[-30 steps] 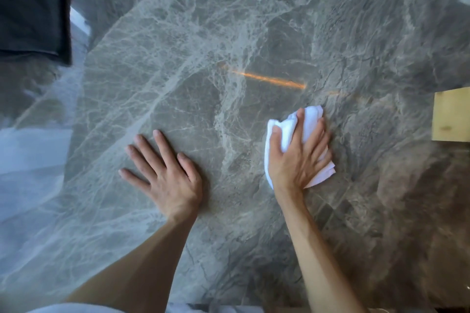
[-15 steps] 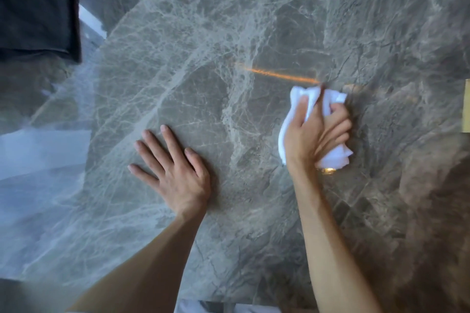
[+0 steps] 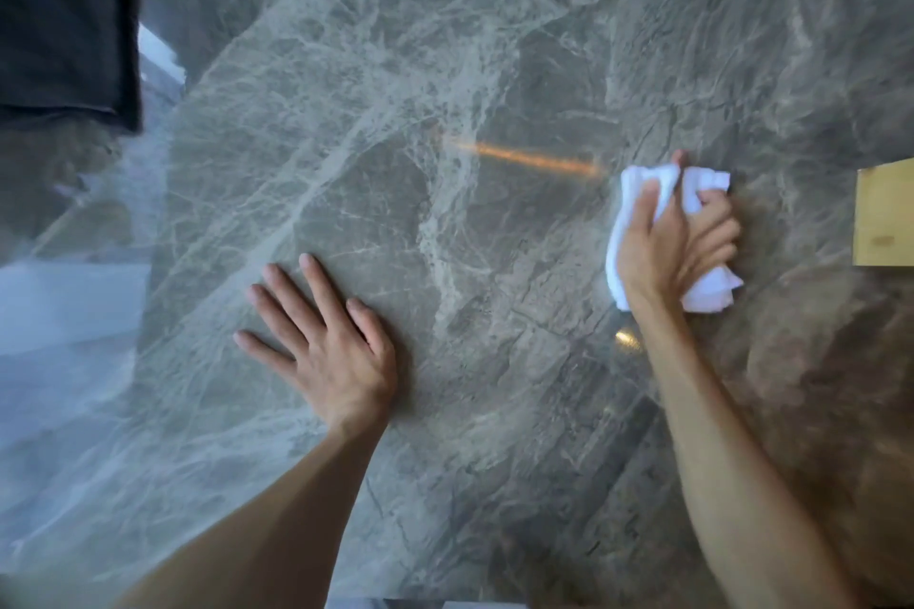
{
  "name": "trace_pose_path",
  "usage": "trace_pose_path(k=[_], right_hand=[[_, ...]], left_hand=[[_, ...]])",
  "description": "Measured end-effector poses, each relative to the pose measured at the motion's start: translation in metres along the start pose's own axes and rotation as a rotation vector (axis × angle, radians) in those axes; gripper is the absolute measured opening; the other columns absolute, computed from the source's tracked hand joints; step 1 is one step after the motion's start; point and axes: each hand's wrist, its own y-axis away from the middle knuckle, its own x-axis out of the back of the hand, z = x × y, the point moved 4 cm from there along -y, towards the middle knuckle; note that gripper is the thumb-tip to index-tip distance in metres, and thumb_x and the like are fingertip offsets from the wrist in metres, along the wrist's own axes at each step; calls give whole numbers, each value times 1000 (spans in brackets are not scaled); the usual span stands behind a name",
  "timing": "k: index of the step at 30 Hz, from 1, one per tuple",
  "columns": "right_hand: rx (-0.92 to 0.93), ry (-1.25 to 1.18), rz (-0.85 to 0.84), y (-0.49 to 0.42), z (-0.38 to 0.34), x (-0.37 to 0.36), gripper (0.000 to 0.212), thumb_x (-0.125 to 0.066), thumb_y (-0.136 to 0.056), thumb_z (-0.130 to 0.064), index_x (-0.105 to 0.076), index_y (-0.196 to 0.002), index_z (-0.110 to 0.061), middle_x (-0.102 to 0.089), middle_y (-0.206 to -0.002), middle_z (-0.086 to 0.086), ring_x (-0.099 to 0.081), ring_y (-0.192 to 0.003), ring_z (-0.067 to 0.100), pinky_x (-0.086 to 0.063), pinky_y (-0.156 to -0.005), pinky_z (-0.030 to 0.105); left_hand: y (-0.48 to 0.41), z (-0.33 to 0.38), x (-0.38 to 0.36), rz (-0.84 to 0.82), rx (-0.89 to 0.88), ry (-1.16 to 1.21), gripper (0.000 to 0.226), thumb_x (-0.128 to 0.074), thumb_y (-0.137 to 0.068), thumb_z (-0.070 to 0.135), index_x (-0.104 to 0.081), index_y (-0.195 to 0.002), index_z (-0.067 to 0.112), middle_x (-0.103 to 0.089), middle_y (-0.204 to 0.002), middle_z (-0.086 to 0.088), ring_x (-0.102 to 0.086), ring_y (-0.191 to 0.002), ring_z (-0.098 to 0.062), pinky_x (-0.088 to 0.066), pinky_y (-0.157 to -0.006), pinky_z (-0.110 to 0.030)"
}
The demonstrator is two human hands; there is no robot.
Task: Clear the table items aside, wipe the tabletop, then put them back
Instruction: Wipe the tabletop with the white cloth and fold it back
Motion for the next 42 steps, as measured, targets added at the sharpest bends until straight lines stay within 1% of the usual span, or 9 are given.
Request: trace_pose_path(k=[8, 14, 22, 26, 29, 34, 37, 40, 42], right_hand=[[461, 104, -86, 70, 3, 12, 45, -35, -93, -62, -42, -136, -50, -51, -128, 2, -46, -112, 26, -32, -101, 44], [25, 67, -9, 0, 17, 13, 50, -31, -91, -63, -49, -134, -43, -48, -132, 7, -44, -117, 35, -29, -101, 46], [752, -32, -252, 137, -58, 8, 45, -41, -92, -62, -45, -135, -50, -56, -129, 2, -52, -107, 24, -41, -94, 41], [347, 55, -196, 71, 30, 25, 59, -29, -86, -73, -61, -123, -40, -62, -114, 5, -56, -101, 30, -42, -84, 40], [-19, -22, -60, -21, 34, 28, 67, -19, -88, -71, -45, -135, -31, -53, -130, 17, -50, -116, 39, -41, -98, 50], [438, -10, -156, 59, -87, 4, 48, -33, -93, -60, -37, -139, -47, -48, -138, 9, -47, -111, 32, -39, -95, 47], [694, -25, -346, 136, -33, 15, 47, -40, -92, -62, -46, -136, -46, -58, -129, 4, -54, -112, 26, -40, -94, 39], [271, 45, -245, 81, 45, 38, 47, -42, -83, -70, -52, -121, -43, -65, -105, 4, -60, -95, 31, -44, -81, 40], [22, 49, -32, 17, 51, 40, 58, -21, -87, -74, -45, -130, -43, -57, -117, 17, -54, -105, 37, -38, -92, 45]], left_hand=[[1, -2, 2, -20, -1, 15, 63, -26, -96, 34, 0, -153, 23, 3, -162, -12, 7, -149, -33, -2, -114, -69], [1, 1, 2, -25, 7, 3, 64, -25, -95, 35, -1, -153, 23, 2, -162, -12, 7, -150, -32, -2, -114, -68], [0, 0, 3, -35, 12, 5, 64, -26, -96, 35, -1, -153, 23, 2, -162, -12, 7, -150, -32, -2, -114, -68], [1, -1, 3, -28, 11, 5, 64, -23, -95, 36, -1, -153, 23, 3, -162, -13, 7, -150, -32, -3, -113, -69], [2, 3, 2, -24, 5, -1, 64, -22, -94, 36, -1, -154, 22, 2, -163, -12, 7, -150, -32, -1, -114, -68], [-2, 0, 1, -35, 15, 6, 65, -24, -95, 36, -1, -153, 23, 2, -163, -12, 6, -150, -32, -1, -114, -67], [0, 0, 5, -34, 1, 13, 64, -27, -95, 34, -3, -153, 21, 1, -162, -14, 4, -150, -33, -3, -113, -69], [0, 0, 4, -38, 0, 8, 64, -28, -96, 33, -3, -153, 20, -1, -162, -16, 3, -149, -35, -4, -112, -70], [2, 1, 3, -31, 3, -1, 63, -26, -95, 34, -4, -154, 20, -1, -162, -15, 3, -149, -35, -3, -113, -69]])
